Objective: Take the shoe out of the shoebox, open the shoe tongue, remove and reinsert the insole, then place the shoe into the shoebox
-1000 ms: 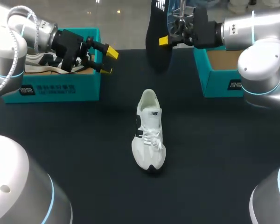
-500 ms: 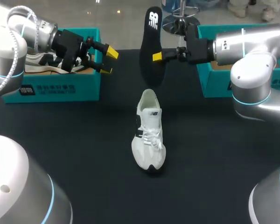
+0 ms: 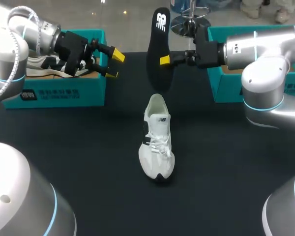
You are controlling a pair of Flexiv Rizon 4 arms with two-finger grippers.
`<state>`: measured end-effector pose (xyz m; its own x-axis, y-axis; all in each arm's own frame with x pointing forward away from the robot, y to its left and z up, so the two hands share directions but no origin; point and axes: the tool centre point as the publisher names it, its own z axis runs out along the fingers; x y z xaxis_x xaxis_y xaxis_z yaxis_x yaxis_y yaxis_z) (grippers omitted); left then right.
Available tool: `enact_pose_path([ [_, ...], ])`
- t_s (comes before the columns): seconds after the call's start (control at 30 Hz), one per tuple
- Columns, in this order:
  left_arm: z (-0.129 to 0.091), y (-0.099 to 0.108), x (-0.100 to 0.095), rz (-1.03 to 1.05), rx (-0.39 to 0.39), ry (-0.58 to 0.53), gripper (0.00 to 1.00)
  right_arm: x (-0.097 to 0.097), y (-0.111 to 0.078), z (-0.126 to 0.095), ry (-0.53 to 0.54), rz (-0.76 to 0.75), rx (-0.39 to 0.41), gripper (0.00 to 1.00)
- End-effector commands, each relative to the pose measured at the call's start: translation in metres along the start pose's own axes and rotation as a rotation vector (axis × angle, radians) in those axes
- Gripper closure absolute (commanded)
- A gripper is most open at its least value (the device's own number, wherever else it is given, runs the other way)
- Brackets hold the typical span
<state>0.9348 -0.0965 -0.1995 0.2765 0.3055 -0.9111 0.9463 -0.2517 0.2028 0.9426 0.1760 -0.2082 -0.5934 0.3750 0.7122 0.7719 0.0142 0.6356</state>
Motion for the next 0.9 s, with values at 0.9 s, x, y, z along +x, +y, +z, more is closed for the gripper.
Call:
enact_pose_path([
  [0.9, 0.0, 0.0, 0.0, 0.001, 0.0, 0.002, 0.0, -0.027, -0.048, 0.039, 0.126, -0.06, 0.088, 1.0],
])
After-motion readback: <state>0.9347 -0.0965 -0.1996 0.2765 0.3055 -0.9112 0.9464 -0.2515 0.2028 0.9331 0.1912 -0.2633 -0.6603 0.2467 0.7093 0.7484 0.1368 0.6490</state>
